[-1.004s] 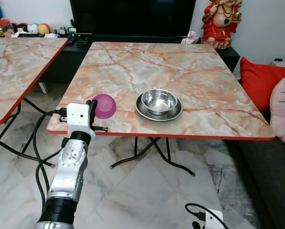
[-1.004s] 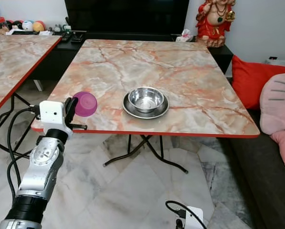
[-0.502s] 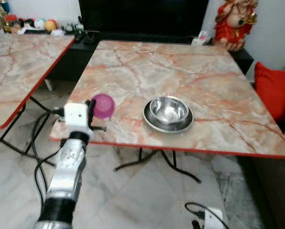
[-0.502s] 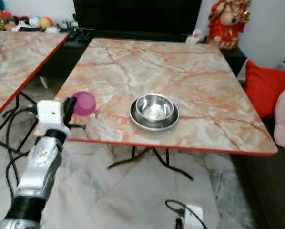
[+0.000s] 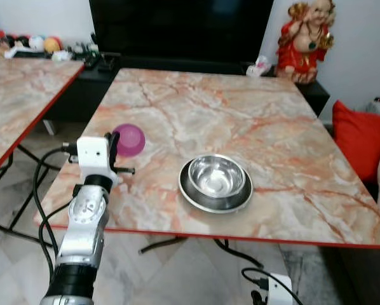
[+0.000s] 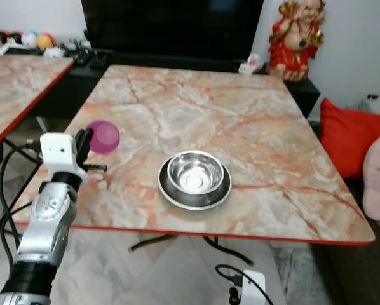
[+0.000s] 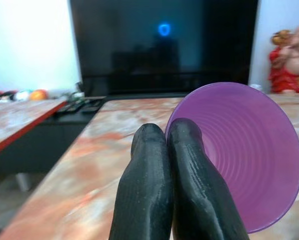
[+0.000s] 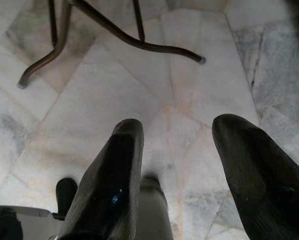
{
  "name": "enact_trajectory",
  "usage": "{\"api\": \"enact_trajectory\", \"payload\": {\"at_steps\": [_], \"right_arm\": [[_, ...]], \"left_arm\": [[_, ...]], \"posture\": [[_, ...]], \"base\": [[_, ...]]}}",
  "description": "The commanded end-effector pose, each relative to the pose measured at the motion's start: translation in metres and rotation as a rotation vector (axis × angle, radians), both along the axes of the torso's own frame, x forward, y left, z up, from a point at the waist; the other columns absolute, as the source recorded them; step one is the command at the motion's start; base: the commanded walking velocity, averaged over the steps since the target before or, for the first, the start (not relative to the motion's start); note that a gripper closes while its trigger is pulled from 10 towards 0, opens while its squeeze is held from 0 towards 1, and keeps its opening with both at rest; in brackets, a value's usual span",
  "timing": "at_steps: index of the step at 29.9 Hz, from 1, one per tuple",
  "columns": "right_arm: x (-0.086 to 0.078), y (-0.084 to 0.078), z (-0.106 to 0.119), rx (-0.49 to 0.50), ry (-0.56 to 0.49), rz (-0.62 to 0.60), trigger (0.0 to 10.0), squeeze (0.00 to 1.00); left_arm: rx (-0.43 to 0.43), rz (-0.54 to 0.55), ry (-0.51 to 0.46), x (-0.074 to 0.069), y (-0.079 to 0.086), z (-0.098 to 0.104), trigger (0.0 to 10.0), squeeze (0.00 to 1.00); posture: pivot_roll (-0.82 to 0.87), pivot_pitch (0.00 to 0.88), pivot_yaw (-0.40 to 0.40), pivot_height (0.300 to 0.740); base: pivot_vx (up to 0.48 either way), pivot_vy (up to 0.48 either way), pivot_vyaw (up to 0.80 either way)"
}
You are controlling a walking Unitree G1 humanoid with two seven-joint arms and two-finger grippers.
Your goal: Setting the table
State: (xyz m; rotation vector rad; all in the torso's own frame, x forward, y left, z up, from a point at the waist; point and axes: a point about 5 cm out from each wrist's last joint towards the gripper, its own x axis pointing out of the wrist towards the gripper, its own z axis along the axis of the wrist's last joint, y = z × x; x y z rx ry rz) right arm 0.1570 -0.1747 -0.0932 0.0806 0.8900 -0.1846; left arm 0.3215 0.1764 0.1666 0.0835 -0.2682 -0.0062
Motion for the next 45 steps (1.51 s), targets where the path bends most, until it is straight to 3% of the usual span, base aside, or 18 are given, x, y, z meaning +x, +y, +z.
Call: {"api": "enact_trajectory", "payload": {"at_steps": [1,7,16,31,45], "right_arm": [[-0.0024,-0.0096,-0.0002,-0.018,0.01,-0.016,10.0,0.0],[-0.0023,-0.0096,-0.0002,-0.019,0.011,-0.015,10.0,0.0],[-0.0025,-0.0105,-0.0002,-0.021,0.012,-0.014,10.0,0.0],[-0.0029,-0.0114,-0.0001,-0.022,0.011,-0.012,10.0,0.0],[-0.0036,-0.0121,-0.0004,-0.024,0.014,-0.005,10.0,0.0]], "left_arm": [[-0.02,-0.052,0.007,0.0025,-0.0102,0.0028,10.0,0.0],[-0.103,-0.083,0.028,0.0044,-0.0116,0.0026,10.0,0.0],[-0.108,-0.113,0.05,0.0051,-0.0134,0.0017,10.0,0.0],[-0.101,-0.111,0.064,0.005,-0.0126,-0.0004,10.0,0.0],[-0.1,-0.124,0.12,0.009,-0.0058,-0.0069,10.0,0.0]], "posture": [[0.09,0.0,-0.044,0.74],[0.09,0.0,-0.045,0.74],[0.09,0.0,-0.05,0.74],[0.09,0.0,-0.05,0.74],[0.09,0.0,-0.052,0.74]], "base": [[0.0,0.0,0.0],[0.0,0.0,0.0],[0.0,0.0,0.0],[0.0,-0.277,0.0],[0.0,0.0,0.0]]}}
